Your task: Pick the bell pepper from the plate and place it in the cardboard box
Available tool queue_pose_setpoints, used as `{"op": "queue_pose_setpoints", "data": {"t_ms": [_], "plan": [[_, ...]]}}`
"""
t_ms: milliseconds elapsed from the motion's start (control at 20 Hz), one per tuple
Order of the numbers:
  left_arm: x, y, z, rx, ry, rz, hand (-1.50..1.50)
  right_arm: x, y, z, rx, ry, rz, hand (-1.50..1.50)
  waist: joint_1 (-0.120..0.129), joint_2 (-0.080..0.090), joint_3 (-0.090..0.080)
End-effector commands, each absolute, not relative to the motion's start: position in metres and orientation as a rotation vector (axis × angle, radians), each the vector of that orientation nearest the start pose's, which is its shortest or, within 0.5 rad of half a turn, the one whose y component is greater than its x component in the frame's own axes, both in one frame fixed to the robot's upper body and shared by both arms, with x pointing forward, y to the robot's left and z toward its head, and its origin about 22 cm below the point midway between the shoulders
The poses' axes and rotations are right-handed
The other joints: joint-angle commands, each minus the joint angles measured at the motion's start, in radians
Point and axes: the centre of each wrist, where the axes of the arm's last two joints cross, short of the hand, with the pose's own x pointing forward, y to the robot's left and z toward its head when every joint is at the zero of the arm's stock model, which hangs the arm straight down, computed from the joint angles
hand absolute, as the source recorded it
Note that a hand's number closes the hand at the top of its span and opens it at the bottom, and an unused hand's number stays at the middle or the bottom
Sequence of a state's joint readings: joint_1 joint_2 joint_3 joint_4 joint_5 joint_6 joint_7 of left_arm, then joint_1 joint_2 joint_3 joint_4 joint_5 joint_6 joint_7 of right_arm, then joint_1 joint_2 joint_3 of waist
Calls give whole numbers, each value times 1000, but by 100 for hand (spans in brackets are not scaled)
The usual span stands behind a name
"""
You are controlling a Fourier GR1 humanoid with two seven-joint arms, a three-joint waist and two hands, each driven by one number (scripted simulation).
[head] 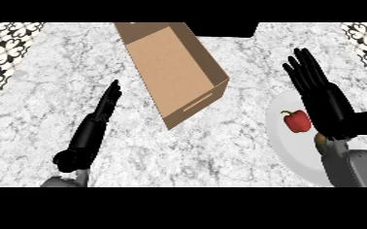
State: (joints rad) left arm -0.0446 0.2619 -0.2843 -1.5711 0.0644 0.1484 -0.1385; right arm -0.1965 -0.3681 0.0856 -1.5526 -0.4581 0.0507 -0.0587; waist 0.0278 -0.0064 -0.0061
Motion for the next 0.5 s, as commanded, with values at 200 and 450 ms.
{"op": "queue_pose_setpoints", "data": {"t_ms": [200, 450], "plan": [[239, 279, 7, 348, -1566, -221, 0, 310, -277, 115, 338, -2105, 374, -150, 5, 8, 9], [231, 284, 4, 352, -1464, -209, 0, 307, -319, 62, -286, -2028, 291, -150, 0, 14, 9]]}}
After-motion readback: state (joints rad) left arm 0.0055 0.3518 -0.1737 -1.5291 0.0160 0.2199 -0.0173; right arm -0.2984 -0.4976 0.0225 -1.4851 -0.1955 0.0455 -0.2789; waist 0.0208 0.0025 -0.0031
